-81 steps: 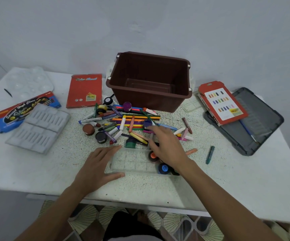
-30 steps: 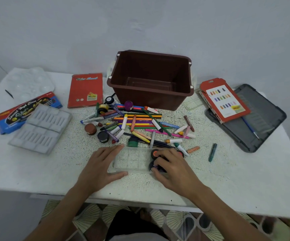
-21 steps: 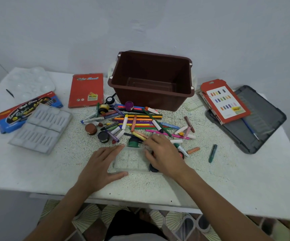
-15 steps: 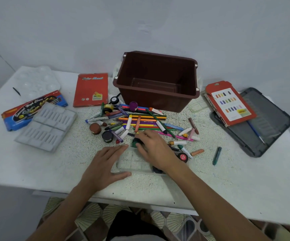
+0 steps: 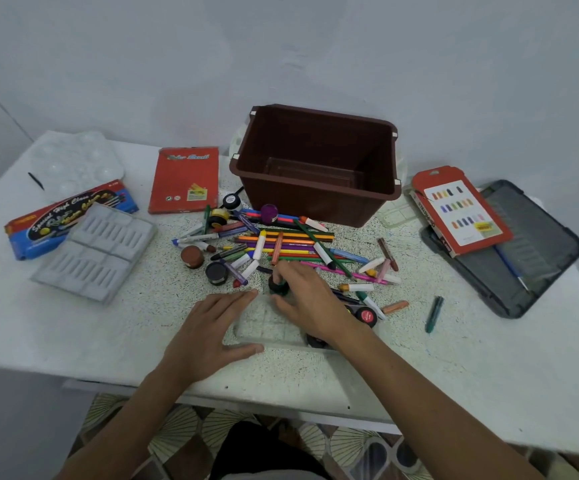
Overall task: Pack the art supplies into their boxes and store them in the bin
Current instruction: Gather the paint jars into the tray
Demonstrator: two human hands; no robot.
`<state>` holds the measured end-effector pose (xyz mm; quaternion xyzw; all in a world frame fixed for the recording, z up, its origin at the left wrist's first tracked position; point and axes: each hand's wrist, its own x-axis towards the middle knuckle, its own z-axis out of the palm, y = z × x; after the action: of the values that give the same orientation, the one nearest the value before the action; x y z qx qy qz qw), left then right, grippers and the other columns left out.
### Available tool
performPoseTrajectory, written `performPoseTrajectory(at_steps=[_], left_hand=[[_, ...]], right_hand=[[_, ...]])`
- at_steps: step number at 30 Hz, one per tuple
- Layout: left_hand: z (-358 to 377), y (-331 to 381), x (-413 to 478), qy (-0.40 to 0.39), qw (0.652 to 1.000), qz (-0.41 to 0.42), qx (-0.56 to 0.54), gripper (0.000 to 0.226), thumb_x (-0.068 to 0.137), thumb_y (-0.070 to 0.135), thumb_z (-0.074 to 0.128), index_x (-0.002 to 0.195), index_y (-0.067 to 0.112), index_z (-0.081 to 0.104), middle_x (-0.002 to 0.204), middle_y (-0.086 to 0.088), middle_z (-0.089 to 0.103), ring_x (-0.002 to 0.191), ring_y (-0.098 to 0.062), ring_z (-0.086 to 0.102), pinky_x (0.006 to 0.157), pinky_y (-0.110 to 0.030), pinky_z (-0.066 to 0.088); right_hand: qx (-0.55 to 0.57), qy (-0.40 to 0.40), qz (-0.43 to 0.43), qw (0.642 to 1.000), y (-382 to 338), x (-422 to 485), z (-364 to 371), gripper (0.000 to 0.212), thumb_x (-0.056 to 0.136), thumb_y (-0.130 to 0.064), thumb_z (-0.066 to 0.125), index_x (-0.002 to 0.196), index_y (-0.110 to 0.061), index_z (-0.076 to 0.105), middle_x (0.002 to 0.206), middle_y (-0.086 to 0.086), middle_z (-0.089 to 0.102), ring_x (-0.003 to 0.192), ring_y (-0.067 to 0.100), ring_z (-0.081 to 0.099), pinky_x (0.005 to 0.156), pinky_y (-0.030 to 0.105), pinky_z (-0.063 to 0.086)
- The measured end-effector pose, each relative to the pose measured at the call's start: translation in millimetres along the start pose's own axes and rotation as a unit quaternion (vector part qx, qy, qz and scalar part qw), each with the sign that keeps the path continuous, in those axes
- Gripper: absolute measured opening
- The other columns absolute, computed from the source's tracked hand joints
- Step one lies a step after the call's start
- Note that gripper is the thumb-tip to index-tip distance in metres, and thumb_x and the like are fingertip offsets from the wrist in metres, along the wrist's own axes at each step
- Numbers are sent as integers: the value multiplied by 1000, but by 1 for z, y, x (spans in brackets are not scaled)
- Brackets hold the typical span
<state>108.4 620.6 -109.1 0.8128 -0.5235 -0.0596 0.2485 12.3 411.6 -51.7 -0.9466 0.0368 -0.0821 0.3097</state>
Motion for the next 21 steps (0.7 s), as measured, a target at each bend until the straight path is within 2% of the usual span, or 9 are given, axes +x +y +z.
performPoseTrajectory(at_steps=[5,8,11,13,17,19,21], left_hand=[[0,0,0,3,1000,2,5,89,81,77,54,152,29,31,143,13,45,126,-9,41,103,-29,32],[-1,0,0,2,1000,1,7,89,81,77,54,152,29,31,143,13,44,127,-9,41,103,-28,31],[-1,0,1,0,1000,0,8,89,81,77,55,152,28,32,144,14,45,127,-8,41,104,-26,30],[-1,0,1,1,1000,2,7,89,81,76,56,152,28,33,144,14,44,127,-9,41,104,-25,29],[0,-1,0,5,1000,2,3,88,80,76,56,151,28,33,145,14,43,128,-10,41,105,-29,31],[1,-1,0,5,1000,4,7,88,80,76,55,151,27,34,145,13,44,128,-11,42,105,-30,32],[1,-1,1,8,1000,7,11,88,81,76,54,151,26,35,144,12,45,127,-12,43,104,-30,31]], right_hand=[[53,54,18,997,-2,-15,-18,25,86,-12,69,88,-15,44,87,-3,49,79,12,43,66,25,36],[60,44,26,997,-4,-27,-29,23,88,-16,69,90,-16,46,88,-4,52,79,7,46,65,24,39],[11,14,32,999,-3,-41,-32,24,88,-27,70,97,-19,50,93,-1,61,83,16,52,67,32,43],[-34,0,26,999,-1,-49,-31,26,88,-31,71,102,-18,53,94,2,64,88,18,52,66,31,40],[-100,-13,8,995,3,-54,-24,25,88,-30,70,105,-16,57,98,3,69,100,20,54,72,24,30],[-110,-13,14,994,3,-54,-21,26,88,-28,70,106,-14,59,102,4,70,105,21,53,74,22,29],[-124,-9,10,992,4,-54,-18,22,86,-24,71,101,-13,60,103,4,70,102,24,55,75,23,32]])
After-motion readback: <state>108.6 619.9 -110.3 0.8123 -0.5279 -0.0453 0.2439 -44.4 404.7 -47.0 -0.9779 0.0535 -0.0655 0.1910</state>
